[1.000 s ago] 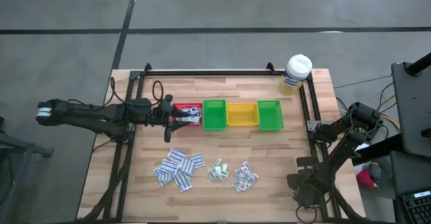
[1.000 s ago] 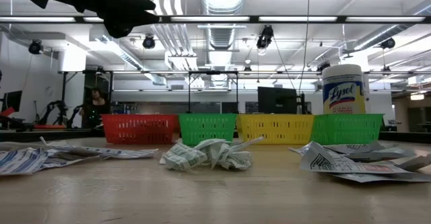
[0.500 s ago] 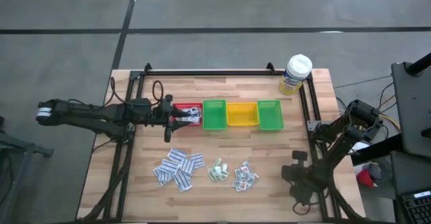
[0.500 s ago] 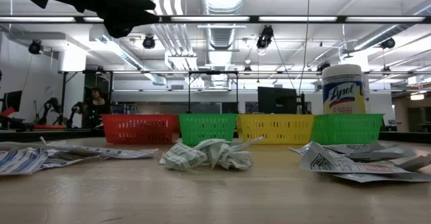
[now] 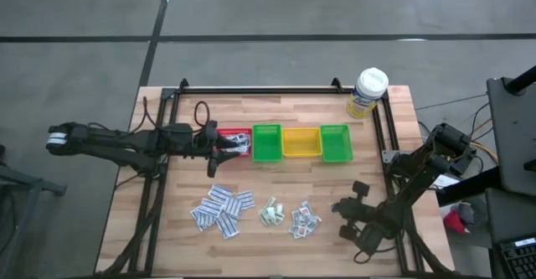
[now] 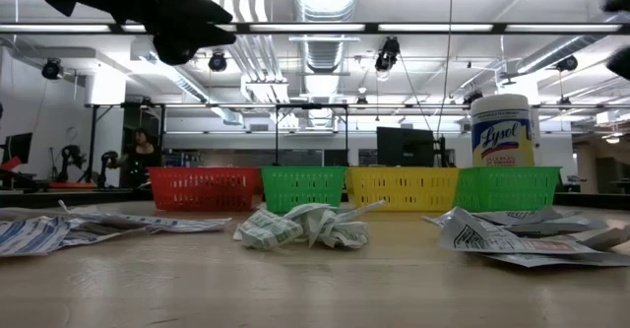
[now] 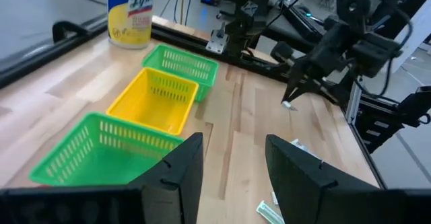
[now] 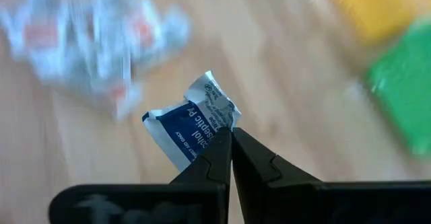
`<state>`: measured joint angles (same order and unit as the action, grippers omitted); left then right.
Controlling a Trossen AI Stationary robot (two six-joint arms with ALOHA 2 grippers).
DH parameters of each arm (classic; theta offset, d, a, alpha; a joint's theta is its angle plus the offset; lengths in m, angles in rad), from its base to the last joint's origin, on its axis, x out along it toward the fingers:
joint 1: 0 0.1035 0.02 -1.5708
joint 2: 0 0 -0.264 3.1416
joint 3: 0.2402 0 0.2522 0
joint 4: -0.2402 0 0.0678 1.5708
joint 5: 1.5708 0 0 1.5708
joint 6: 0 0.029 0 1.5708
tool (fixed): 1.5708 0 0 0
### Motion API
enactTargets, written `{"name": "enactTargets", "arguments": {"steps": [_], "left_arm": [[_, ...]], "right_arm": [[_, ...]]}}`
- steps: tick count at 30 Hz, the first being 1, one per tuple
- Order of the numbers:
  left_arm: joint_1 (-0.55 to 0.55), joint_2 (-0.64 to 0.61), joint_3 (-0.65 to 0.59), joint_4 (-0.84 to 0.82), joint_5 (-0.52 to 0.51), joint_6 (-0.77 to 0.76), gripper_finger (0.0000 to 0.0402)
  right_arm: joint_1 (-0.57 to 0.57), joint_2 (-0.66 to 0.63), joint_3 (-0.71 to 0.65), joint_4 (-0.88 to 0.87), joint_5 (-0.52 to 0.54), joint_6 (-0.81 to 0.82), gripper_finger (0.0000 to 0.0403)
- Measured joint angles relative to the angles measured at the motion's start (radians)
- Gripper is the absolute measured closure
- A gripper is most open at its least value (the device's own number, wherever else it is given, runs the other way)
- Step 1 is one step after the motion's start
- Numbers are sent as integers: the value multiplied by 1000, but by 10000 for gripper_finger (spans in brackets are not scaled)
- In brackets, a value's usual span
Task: Pick & Place First Aid Supplies
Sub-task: Put the alcohol pad into the red basket
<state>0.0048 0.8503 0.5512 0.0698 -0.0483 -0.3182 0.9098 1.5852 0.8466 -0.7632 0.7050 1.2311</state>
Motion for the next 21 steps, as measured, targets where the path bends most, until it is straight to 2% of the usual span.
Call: {"name": "enactTargets", "arguments": {"steps": [4, 11, 17, 21], "left_arm": [[-1, 51, 0, 65, 8, -17, 248], [-1, 135, 0, 212, 10, 0, 248], [-3, 196, 0, 294, 11, 1, 248], [-6, 236, 0, 358, 11, 2, 248]], "right_arm": [[-50, 0, 38, 46, 214, -100, 395], [-199, 1, 120, 100, 468, -355, 394], [-322, 1, 149, 116, 552, -432, 394], [-377, 3, 152, 177, 556, -525, 394]]}}
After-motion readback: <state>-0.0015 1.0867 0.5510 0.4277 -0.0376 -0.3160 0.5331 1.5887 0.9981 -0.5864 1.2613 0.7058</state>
